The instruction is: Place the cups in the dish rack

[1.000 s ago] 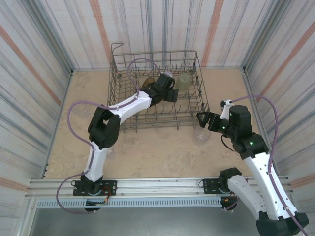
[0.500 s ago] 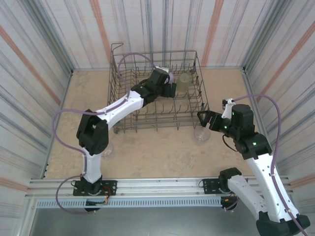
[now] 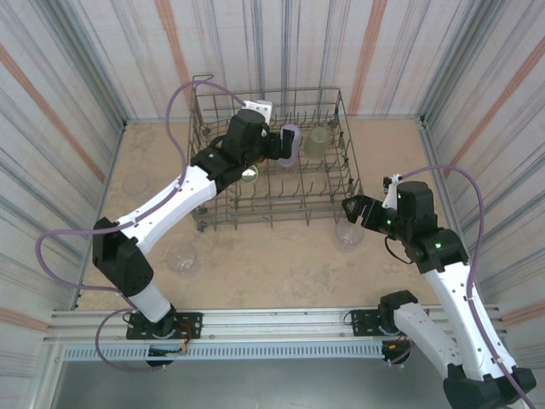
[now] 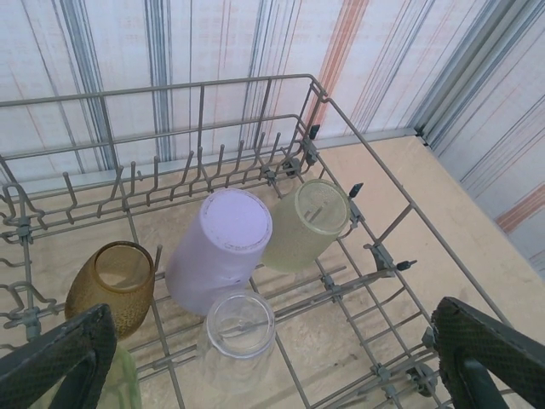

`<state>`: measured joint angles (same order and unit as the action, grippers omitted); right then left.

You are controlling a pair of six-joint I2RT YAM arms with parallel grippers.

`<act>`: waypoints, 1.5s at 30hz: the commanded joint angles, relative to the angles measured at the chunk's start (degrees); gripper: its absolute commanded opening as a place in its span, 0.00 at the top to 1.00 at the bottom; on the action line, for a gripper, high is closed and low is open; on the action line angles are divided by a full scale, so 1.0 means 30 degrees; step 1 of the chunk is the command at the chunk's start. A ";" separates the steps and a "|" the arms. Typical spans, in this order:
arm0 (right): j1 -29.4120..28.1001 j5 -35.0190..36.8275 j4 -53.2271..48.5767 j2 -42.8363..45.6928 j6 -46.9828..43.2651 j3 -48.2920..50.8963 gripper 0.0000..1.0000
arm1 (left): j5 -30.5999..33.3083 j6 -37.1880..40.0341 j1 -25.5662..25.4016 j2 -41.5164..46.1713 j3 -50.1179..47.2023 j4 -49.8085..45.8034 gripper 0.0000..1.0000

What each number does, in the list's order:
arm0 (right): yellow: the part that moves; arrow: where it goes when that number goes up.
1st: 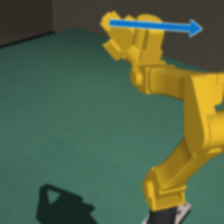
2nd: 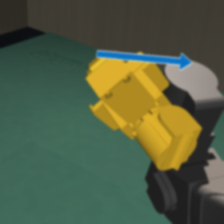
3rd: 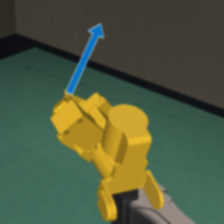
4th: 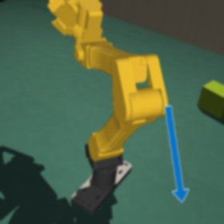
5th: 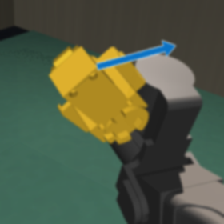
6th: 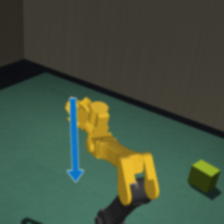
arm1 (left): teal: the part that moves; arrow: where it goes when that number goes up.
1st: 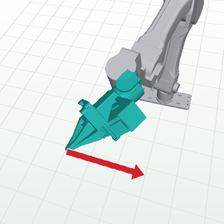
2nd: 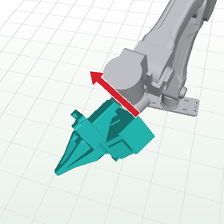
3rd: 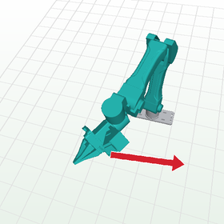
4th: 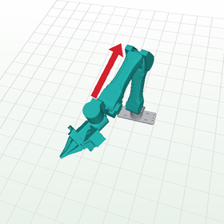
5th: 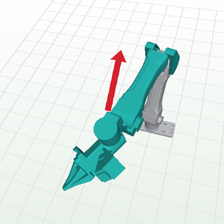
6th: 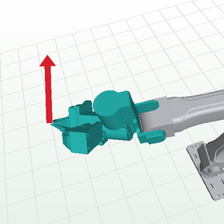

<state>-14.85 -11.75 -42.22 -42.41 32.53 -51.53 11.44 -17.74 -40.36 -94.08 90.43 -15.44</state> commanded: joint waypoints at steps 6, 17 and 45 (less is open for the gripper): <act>-0.0020 0.0786 -0.1008 -0.0345 0.0696 0.0831 0.01 | 0.0411 0.0522 -0.0055 0.2477 -0.1317 -0.2001 0.01; -0.3050 0.3270 -0.0584 -0.2056 0.0757 0.1410 0.00 | 0.2197 0.0329 0.0206 0.4841 -0.2693 -0.4188 0.01; -0.6108 0.5182 0.1474 -0.6149 0.1013 0.2381 0.38 | -0.0776 -0.1585 0.3580 0.7672 -0.5853 -0.5348 0.01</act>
<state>-32.69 2.00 -38.54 -59.72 34.52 -45.08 10.04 -22.35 -30.06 -72.51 73.76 -30.22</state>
